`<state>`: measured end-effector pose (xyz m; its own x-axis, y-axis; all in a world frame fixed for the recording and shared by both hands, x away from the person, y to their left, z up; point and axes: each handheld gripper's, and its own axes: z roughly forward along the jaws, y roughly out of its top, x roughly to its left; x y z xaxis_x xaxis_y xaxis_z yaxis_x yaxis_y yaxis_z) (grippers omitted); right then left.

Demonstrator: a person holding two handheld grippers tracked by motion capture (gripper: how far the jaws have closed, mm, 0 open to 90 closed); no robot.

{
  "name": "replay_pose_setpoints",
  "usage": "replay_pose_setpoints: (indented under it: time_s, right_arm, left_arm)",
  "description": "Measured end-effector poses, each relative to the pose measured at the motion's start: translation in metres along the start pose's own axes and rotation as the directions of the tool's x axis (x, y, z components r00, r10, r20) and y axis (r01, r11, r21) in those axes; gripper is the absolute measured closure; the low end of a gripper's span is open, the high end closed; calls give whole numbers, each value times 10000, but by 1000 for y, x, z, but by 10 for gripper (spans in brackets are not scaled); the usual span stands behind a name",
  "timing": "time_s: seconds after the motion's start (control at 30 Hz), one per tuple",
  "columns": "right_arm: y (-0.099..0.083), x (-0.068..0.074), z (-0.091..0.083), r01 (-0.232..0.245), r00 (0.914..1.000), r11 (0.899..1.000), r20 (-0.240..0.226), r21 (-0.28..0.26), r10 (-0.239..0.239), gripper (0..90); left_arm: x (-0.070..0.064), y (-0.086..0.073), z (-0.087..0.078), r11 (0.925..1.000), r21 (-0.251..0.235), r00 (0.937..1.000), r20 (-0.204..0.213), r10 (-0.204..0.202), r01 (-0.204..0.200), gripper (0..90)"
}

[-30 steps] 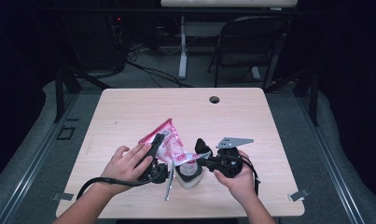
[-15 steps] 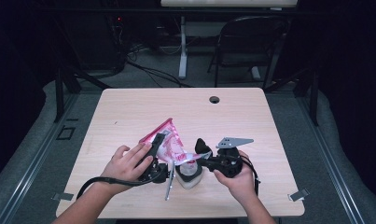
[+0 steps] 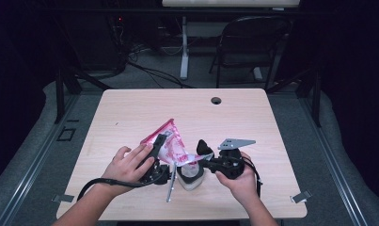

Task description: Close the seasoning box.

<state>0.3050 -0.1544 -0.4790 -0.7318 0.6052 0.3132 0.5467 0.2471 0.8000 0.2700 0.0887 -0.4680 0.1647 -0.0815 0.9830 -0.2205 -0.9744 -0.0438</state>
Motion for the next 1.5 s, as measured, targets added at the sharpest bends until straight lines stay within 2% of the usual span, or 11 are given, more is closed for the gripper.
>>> replay_pose_setpoints:
  time_s: [0.67,1.27,1.5]
  right_arm:
    - [-1,0,1,-8,10000,10000,20,21,8,900]
    - [-1,-1,1,-11,10000,10000,39,16,11,900]
    - [-1,-1,0,-14,10000,10000,54,22,14,900]
  left_arm:
    - [2,1,-1,10000,-3,9999,-101,65,-65,639]
    - [2,1,-1,10000,-2,10000,-55,-52,52,640]
    - [3,1,-1,10000,-60,9999,-153,35,-36,640]
